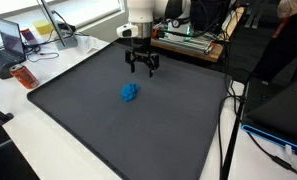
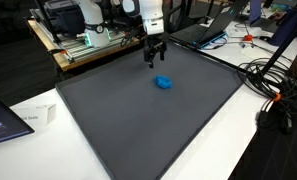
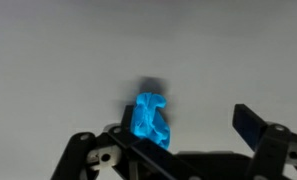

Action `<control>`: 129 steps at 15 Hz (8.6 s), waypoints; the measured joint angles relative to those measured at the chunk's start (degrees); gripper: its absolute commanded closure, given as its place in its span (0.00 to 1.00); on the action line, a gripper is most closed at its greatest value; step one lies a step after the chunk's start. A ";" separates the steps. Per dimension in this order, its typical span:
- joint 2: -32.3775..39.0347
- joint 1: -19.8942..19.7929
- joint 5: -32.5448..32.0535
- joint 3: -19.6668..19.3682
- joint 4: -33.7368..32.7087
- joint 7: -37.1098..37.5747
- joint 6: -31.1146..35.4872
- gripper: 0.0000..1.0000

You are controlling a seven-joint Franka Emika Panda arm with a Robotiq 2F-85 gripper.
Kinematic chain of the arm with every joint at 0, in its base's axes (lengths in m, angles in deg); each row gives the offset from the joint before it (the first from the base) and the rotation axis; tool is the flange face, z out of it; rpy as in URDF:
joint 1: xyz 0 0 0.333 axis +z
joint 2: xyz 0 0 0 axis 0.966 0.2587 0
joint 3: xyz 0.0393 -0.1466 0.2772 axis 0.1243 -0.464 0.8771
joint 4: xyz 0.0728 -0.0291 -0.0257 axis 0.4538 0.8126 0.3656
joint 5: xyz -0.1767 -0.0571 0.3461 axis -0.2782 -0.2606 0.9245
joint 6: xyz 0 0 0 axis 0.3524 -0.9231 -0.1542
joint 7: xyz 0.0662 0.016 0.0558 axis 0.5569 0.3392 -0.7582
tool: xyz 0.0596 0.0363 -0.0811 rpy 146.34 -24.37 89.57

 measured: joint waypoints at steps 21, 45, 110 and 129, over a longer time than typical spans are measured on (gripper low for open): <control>1.63 -17.93 25.81 10.79 -3.39 -46.22 -4.60 0.00; 12.65 -41.62 56.19 26.06 -9.59 -107.44 -11.52 0.00; 18.59 -0.23 -4.91 -2.82 -26.18 -64.52 -21.42 0.25; 18.66 -0.65 -4.92 -2.80 -28.52 -64.82 -25.28 0.62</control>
